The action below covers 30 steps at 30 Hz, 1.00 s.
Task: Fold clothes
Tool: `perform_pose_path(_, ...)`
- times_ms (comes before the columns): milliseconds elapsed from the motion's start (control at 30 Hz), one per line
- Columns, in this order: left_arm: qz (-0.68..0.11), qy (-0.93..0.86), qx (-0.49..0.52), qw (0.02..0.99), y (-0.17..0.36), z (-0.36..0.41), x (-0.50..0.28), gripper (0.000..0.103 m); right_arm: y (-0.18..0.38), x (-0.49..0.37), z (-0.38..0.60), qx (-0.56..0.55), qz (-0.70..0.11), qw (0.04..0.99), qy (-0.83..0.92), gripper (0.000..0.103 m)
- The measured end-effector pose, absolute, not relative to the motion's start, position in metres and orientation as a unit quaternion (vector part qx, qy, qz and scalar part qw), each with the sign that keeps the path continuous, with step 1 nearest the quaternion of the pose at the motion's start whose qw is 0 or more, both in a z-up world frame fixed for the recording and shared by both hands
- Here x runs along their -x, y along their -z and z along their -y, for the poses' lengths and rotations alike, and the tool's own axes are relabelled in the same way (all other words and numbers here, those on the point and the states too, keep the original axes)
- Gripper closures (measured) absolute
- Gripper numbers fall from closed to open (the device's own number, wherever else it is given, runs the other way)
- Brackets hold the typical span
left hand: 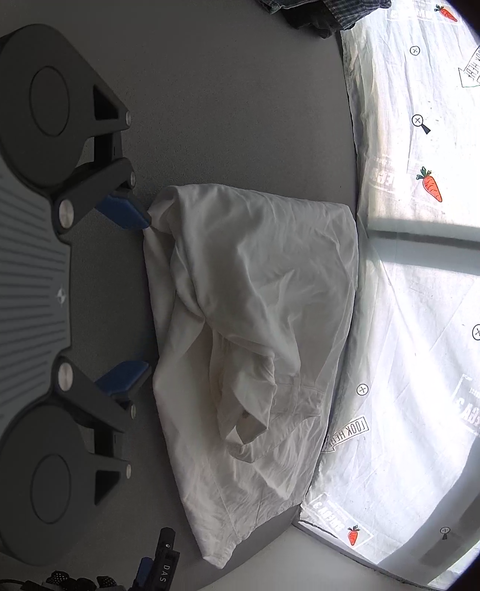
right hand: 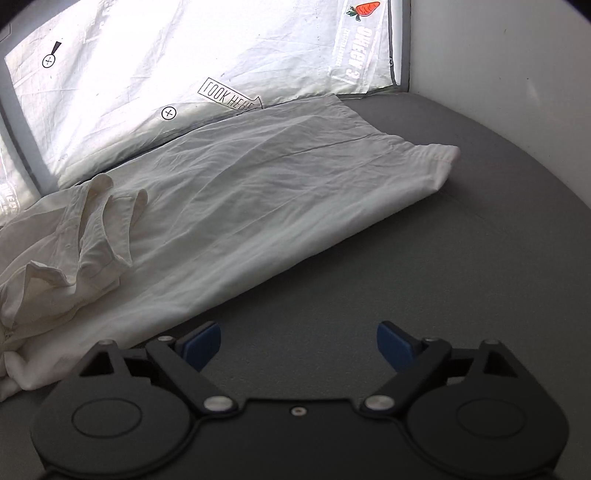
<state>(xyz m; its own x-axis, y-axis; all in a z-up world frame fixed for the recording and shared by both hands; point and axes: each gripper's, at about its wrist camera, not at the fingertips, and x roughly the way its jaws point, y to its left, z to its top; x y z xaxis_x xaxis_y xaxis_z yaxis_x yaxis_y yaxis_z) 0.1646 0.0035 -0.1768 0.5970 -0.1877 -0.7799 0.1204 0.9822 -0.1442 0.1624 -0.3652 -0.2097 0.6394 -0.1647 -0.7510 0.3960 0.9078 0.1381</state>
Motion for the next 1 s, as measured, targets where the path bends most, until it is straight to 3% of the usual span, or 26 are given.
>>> perform_pose_path(267, -0.445, 0.015, 0.071, 0.892, 0.189, 0.036, -0.123, 0.024, 0.215, -0.193, 0.461, -0.204, -0.373, 0.887, 0.181, 0.063)
perform_pose_path(700, -0.458, -0.129, 0.136, 0.869, 0.193, 0.037, -0.141, 0.024, 0.234, -0.266, 0.555, -0.253, -0.351, 0.882, 0.188, 0.063)
perform_pose_path(900, -0.427, -0.152, 0.116, 0.884, 0.179, 0.045, -0.178, 0.023, 0.236, -0.282, 0.552, -0.242, -0.349, 0.885, 0.192, 0.051)
perform_pose_path(1000, -0.411, -0.161, 0.115, 0.890, 0.176, 0.044, -0.195, 0.023, 0.238, -0.281, 0.569, -0.327, -0.329, 0.865, 0.191, 0.056)
